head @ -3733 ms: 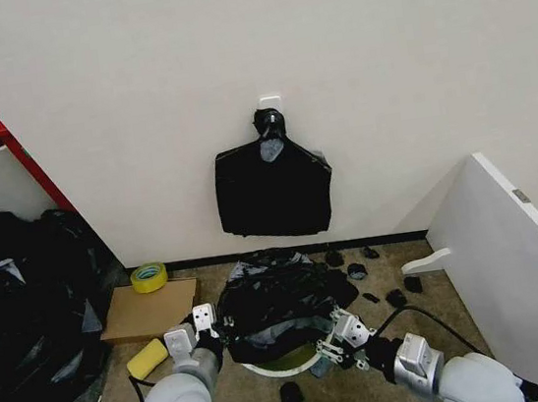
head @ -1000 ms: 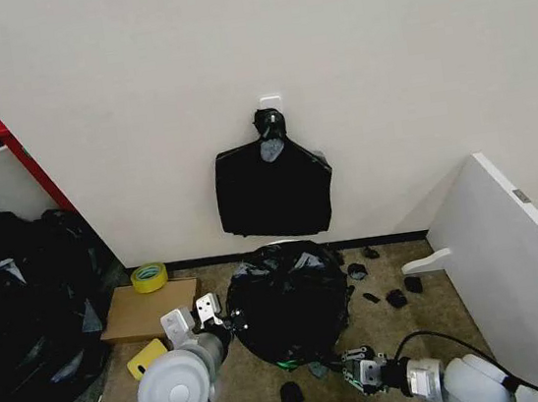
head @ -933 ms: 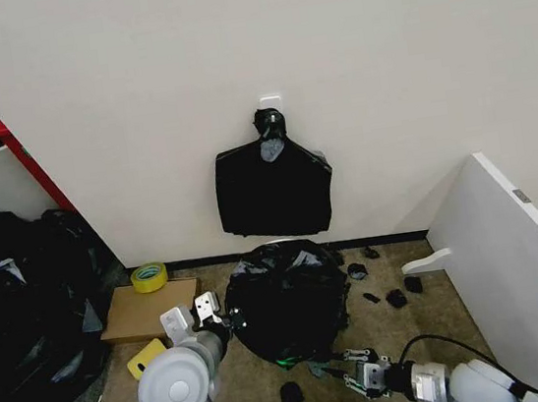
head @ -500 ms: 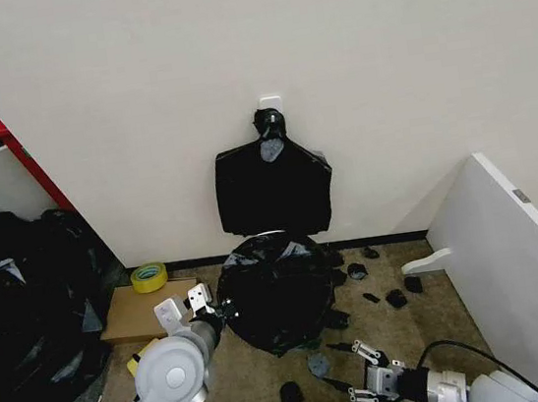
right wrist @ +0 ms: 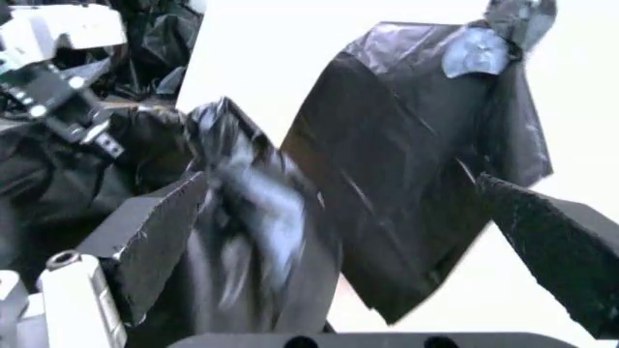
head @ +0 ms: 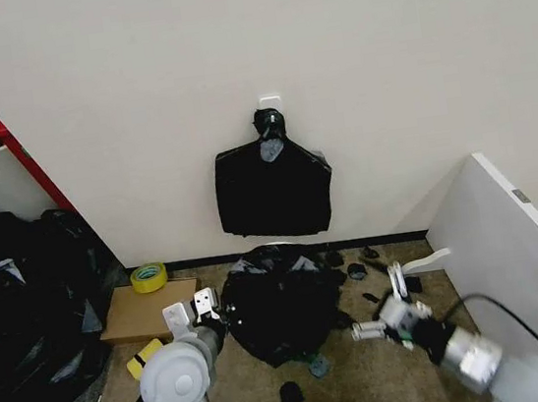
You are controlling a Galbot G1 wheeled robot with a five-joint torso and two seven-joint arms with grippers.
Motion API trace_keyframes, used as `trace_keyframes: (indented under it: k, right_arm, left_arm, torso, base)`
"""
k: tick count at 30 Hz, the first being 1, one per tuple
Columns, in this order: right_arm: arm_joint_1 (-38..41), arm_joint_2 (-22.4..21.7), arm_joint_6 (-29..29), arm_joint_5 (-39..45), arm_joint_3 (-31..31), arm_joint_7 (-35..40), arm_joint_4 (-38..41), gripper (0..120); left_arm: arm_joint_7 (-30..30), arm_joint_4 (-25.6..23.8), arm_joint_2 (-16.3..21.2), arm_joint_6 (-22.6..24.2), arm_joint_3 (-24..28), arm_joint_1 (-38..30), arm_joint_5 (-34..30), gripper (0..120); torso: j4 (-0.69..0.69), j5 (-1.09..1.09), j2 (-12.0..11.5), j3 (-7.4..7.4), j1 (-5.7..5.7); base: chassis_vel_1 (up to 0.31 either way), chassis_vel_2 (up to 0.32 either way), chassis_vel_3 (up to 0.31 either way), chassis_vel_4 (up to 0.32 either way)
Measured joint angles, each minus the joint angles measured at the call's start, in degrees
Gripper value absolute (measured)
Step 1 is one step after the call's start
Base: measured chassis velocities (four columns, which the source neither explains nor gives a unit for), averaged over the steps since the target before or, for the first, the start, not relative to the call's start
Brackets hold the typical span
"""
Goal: Place the garbage bag over the trash bin.
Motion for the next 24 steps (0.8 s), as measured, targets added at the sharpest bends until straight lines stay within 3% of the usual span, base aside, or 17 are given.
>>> trace_keyframes:
  k: [7,14,21,24]
  right_arm:
    - [3.44,-0.45,-4.63,-1.89,-3.15,-8.04,1.87,100]
    - [4.12,-1.11,-5.87,-3.83,-6.35,-9.99,1.52,98]
    - [6.64,0.89,-7.83,-6.72,-9.47,-9.16,-1.44,83]
    - [8.95,1.30,-7.43,-6.09,-11.16,-8.99,-3.80,68]
  left_arm:
    - [2.18,-0.26,0.27,2.93,1.45,-1.19,6.50,1]
    - [3.05,0.12,0.15,3.93,2.19,-2.05,9.81,1]
    - [5.12,0.60,0.34,4.68,4.10,-3.08,13.54,1]
    - [6.03,0.57,0.35,4.57,4.14,-2.43,14.53,1]
  torso:
    - [-0.05,0.00,0.00,0.00,0.00]
    - [-0.01,-0.01,0.00,0.00,0.00]
    - [-0.03,0.00,0.00,0.00,0.00]
    - [-0.01,0.00,0.00,0.00,0.00]
  base:
    - [0.000,0.000,0.000,0.000]
    - [0.000,0.000,0.000,0.000]
    - [0.000,0.000,0.000,0.000]
    - [0.000,0.000,0.000,0.000]
